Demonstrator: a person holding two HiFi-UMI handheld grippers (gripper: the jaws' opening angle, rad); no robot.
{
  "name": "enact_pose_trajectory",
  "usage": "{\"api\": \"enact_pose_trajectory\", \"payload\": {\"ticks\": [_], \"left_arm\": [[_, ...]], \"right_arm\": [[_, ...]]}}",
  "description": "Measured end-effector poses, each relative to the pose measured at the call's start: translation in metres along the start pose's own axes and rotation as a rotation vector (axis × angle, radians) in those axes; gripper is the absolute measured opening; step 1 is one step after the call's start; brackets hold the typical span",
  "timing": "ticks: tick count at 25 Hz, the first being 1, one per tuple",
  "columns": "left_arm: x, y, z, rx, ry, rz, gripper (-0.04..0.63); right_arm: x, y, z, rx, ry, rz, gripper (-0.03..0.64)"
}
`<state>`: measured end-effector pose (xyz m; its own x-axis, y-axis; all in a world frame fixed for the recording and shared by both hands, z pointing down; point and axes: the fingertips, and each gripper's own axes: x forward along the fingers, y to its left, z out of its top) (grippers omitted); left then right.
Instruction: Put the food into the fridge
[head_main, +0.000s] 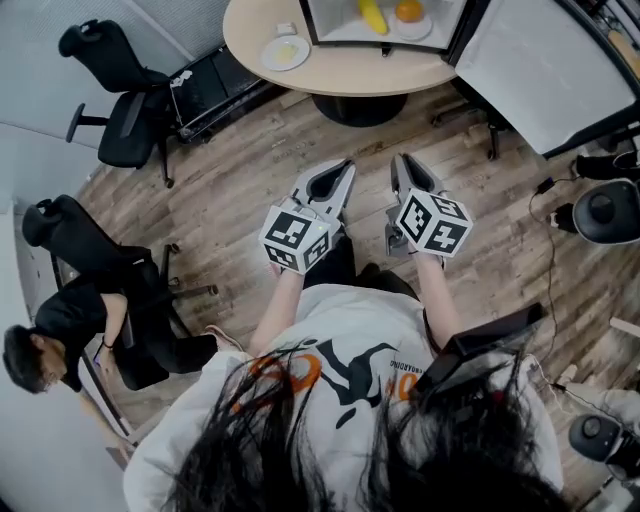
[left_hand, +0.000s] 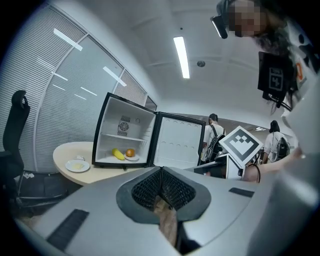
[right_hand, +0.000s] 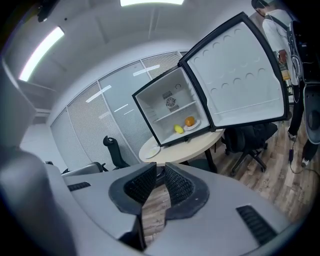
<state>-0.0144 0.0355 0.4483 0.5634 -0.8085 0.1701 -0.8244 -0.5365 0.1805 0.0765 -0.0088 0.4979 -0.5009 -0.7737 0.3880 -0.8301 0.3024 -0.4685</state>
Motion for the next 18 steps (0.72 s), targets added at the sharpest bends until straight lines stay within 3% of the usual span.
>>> {"api": "enact_pose_trajectory", "payload": {"ticks": [7,18], "left_arm": [[-0.025,-0.034,-0.006,0.029,-0.009,0.014,0.011],[-0.046,-0.051,-0.005,0.049,-0.03,0.038,0.011]], "right_arm": [[-0.034,0.01,-0.014,-0.013,-0.012,0.048,0.063],[-0.055,0.019,-0.019,-0.055,-0.007,0.072,0.063]]}}
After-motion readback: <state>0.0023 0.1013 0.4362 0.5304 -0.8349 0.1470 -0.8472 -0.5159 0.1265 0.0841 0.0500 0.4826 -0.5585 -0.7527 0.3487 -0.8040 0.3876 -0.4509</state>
